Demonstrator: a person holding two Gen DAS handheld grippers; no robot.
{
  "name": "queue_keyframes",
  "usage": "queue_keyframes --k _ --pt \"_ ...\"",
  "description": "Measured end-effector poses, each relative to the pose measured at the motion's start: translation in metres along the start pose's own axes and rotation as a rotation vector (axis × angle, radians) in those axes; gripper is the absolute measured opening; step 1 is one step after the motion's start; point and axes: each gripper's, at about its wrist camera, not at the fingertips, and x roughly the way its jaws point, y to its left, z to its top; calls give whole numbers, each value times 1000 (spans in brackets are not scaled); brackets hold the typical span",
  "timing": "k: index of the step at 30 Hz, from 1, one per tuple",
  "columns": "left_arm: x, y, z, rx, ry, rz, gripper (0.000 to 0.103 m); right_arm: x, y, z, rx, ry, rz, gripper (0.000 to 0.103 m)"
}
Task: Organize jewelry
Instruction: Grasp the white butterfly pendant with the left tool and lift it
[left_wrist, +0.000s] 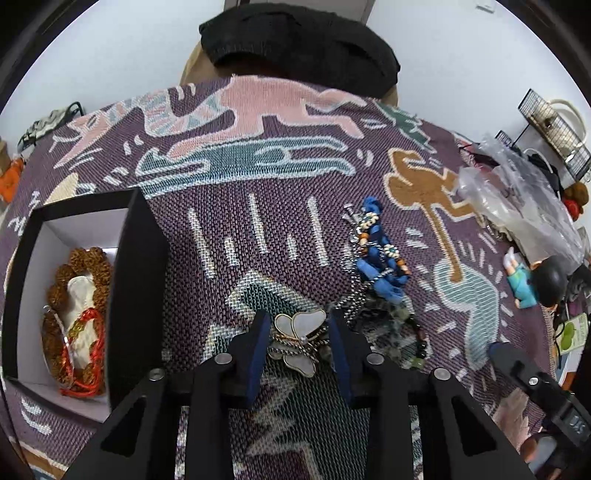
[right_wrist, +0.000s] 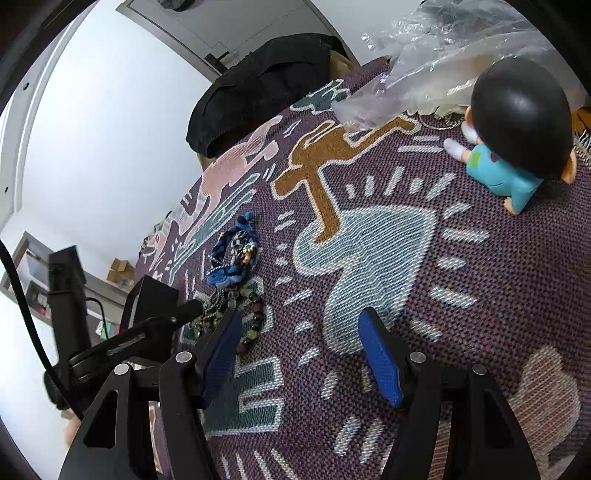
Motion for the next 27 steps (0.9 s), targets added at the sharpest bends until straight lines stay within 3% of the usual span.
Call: queue_keyframes --k 16,27 --pt "4 7 3 -25 47 -25 33 4 -2 0 8 6 -8 66" --pt "4 -7 -4 53 41 49 32 8 7 -2 -3 11 -4 66"
